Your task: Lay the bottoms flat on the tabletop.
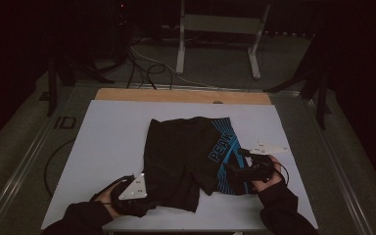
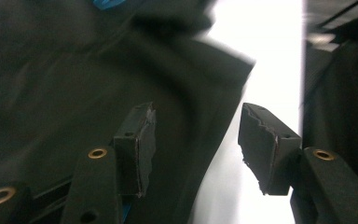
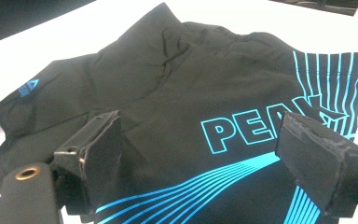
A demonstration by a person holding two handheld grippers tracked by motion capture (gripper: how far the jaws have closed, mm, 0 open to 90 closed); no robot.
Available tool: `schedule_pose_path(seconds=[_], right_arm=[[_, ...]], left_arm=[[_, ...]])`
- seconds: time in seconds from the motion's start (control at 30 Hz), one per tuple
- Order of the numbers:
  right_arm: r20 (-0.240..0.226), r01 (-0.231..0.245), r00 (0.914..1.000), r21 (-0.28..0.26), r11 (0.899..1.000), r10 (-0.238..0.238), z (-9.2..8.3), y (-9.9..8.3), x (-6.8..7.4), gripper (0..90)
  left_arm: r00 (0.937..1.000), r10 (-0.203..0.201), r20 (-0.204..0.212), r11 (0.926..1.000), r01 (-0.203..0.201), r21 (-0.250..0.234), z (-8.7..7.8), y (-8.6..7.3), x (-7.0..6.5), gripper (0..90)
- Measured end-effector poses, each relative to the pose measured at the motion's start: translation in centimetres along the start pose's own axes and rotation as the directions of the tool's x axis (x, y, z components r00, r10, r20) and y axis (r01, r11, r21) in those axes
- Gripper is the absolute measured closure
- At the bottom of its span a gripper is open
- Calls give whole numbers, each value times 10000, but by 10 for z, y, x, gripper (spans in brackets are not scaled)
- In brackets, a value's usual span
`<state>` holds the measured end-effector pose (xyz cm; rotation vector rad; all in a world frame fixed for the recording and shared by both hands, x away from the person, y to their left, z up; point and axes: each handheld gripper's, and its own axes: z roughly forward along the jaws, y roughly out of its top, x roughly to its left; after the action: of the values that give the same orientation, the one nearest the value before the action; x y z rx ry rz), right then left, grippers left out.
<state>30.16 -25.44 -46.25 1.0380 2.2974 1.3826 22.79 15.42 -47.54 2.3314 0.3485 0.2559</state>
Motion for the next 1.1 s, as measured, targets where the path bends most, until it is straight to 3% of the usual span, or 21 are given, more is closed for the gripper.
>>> schedule_pose_path(seconds=[0.17, 0.33, 0.57, 0.63, 0.87, 0.97, 1.1], right_arm=[[-5, 14, 10000, 16, 10000, -14, 1, 0, 1, 147], [25, 53, 10000, 49, 10000, -53, 2, 0, 1, 147], [26, 69, 10000, 73, 9999, -69, 2, 0, 1, 147], [21, 58, 10000, 60, 10000, -58, 2, 0, 1, 147], [5, 11, 10000, 25, 10000, -11, 2, 0, 0, 147], [-6, 7, 10000, 52, 10000, -7, 2, 0, 1, 147], [25, 12, 10000, 25, 10000, -12, 1, 0, 1, 147]], left_arm=[[9935, -901, -695, 9944, 937, 496, -13, -34, 6, 459], [9893, -1227, -792, 9857, 1307, 1065, -12, -50, 5, 459], [9923, -1015, -705, 9869, 1094, 1189, 3, -48, 3, 467], [9927, -981, -697, 9883, 1054, 1102, 4, -47, 5, 516], [9955, -846, -438, 9879, 895, 1269, 6, -43, 3, 816], [9953, -703, -662, 9867, 792, 1417, 5, -39, 0, 852], [9964, -662, -538, 9881, 729, 1353, 0, -34, -4, 856]])
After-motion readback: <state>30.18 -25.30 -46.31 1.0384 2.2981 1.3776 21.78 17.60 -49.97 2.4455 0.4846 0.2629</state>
